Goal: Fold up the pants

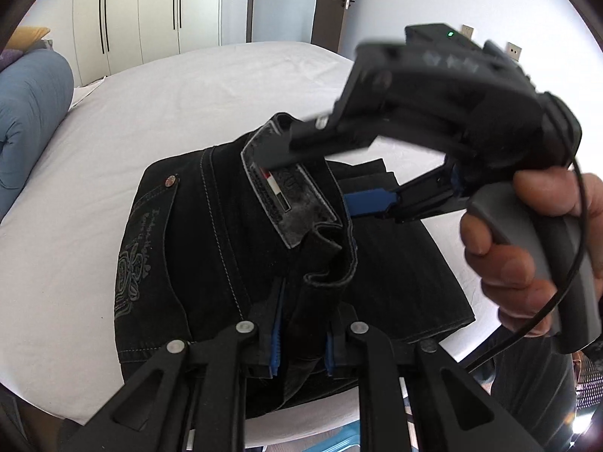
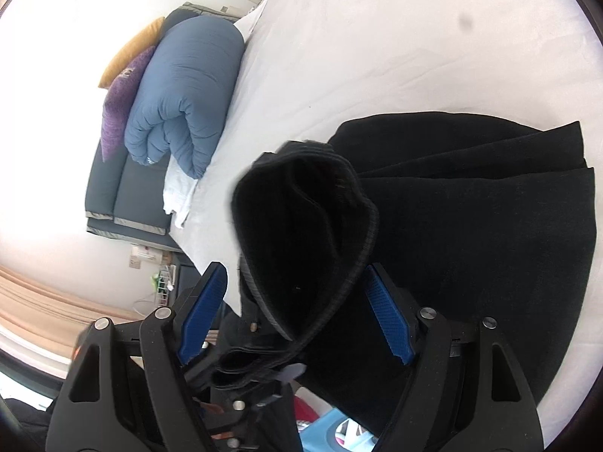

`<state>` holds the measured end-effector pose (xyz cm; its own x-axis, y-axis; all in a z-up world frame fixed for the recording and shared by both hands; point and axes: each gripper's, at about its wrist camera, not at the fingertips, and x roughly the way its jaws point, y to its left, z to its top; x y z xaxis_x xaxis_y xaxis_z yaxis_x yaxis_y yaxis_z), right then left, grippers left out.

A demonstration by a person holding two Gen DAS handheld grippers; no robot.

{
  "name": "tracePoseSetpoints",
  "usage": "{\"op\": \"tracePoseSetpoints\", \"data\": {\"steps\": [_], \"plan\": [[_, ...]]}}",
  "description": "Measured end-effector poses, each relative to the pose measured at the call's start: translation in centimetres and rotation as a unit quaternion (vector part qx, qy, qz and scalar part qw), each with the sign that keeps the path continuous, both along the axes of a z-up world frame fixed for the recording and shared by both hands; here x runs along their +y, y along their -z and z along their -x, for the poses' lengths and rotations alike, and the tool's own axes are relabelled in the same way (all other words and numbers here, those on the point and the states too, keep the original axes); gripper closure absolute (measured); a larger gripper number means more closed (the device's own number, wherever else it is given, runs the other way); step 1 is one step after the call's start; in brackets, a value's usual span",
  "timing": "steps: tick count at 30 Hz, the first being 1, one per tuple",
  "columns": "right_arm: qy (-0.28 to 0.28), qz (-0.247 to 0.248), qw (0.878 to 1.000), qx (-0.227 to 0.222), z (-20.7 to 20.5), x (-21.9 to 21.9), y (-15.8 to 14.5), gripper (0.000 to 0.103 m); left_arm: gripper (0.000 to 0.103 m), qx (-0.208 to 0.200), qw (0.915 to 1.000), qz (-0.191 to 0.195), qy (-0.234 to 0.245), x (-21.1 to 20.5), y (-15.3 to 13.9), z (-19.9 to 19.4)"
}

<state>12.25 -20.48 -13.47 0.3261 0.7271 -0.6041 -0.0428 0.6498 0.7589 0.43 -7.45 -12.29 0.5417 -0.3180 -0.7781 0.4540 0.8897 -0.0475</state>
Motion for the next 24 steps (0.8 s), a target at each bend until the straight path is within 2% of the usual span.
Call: {"op": "tracePoseSetpoints", "data": {"steps": [4, 8, 9, 11, 13, 19, 24], "plan": [[0.015, -0.023, 1.0, 0.007, 0.7, -1.4, 0.4, 0.028, 0.086, -0.001, 0.9999, -0.004, 0.012, -0.3, 0.2, 0.8], [0.007, 0.018, 1.0, 0.018, 0.7, -1.3, 1.1, 0.029, 0.086, -0.005, 0.9994, -0.012, 0.032, -1.1, 0.2, 1.2], [0.006, 0.028, 0.999, 0.016, 0.8, -1.4, 1.2, 0.034, 0.086, -0.006, 0.9993, -0.014, 0.035, -1.3, 0.2, 1.4], [0.008, 0.055, 0.998, 0.003, 1.0, -1.6, 1.2, 0.075, 0.086, -0.009, 0.9992, -0.017, 0.036, -1.0, 0.1, 1.3], [0.018, 0.064, 0.998, 0.002, 1.3, -2.6, 1.3, 0.086, 0.086, -0.007, 0.9991, -0.014, 0.04, -1.2, 0.3, 2.2], [0.034, 0.088, 0.995, -0.039, 2.9, -5.7, 0.8, 0.09, 0.086, -0.013, 0.9971, -0.017, 0.074, -3.6, 0.1, 3.0], [0.056, 0.078, 0.995, -0.036, 3.8, -8.8, 1.2, 0.09, 0.086, -0.014, 0.9945, -0.022, 0.102, -5.4, 0.2, 3.1]]}}
